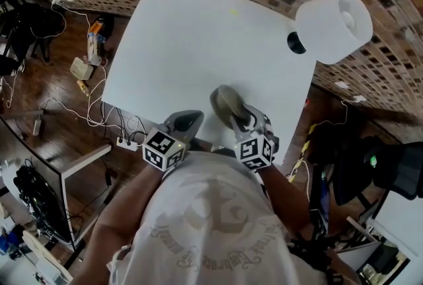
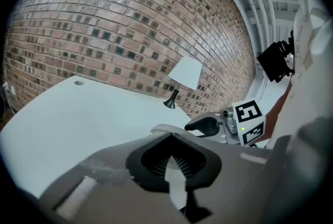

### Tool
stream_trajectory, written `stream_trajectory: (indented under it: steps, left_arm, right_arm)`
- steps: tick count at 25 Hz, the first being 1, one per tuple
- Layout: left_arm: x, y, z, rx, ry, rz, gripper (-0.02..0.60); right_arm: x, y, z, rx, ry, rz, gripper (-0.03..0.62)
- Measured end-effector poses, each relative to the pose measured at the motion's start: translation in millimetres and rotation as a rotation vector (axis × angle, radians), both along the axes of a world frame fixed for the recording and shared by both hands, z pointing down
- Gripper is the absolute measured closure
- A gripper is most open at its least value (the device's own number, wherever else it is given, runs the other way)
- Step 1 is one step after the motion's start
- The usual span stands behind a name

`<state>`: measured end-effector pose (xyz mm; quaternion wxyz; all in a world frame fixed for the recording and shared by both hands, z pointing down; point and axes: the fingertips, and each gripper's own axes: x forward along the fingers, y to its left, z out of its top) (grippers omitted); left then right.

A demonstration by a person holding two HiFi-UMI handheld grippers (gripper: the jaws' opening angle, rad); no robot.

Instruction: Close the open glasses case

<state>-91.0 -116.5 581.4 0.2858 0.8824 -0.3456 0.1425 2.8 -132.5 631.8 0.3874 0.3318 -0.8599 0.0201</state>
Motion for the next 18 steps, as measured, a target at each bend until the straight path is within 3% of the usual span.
stream_trajectory:
  steps: [8, 18]
  left_arm:
    - [8, 2, 2, -0.014, -0.006, 0.013, 0.58]
    - [12, 5, 4, -0.018, -0.021, 0.011, 0.58]
  right_arm:
    - [-26, 26, 3, -0.116, -0.142, -0.093, 0.425]
    - [-31, 26, 22, -0.141, -0.083, -0.13, 0.57]
